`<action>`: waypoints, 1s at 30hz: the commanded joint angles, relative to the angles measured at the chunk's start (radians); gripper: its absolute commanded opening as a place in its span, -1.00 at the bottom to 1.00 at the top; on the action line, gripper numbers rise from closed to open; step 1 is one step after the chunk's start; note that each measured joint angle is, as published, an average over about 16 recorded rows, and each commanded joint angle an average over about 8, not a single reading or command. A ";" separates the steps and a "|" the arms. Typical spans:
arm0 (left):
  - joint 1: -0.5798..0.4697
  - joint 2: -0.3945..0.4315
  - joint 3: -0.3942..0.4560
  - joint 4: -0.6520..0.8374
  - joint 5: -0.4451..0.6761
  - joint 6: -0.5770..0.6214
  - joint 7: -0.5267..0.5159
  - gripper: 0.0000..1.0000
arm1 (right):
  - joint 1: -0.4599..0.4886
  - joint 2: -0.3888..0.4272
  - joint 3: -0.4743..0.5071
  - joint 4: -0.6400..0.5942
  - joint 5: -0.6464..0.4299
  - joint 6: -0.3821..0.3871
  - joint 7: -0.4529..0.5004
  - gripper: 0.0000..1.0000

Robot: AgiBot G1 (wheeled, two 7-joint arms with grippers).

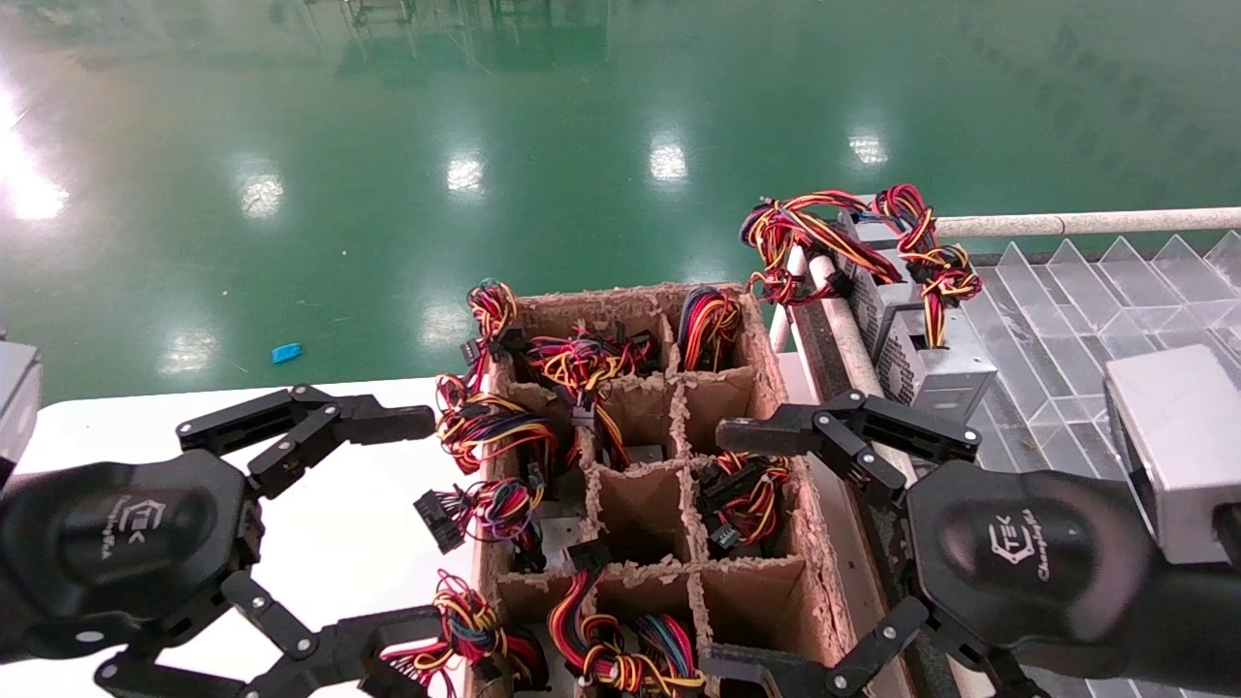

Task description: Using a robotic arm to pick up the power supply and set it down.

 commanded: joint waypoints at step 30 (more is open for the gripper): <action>0.000 0.000 0.000 0.000 0.000 0.000 0.000 1.00 | 0.001 0.000 0.000 0.000 -0.001 0.001 0.000 1.00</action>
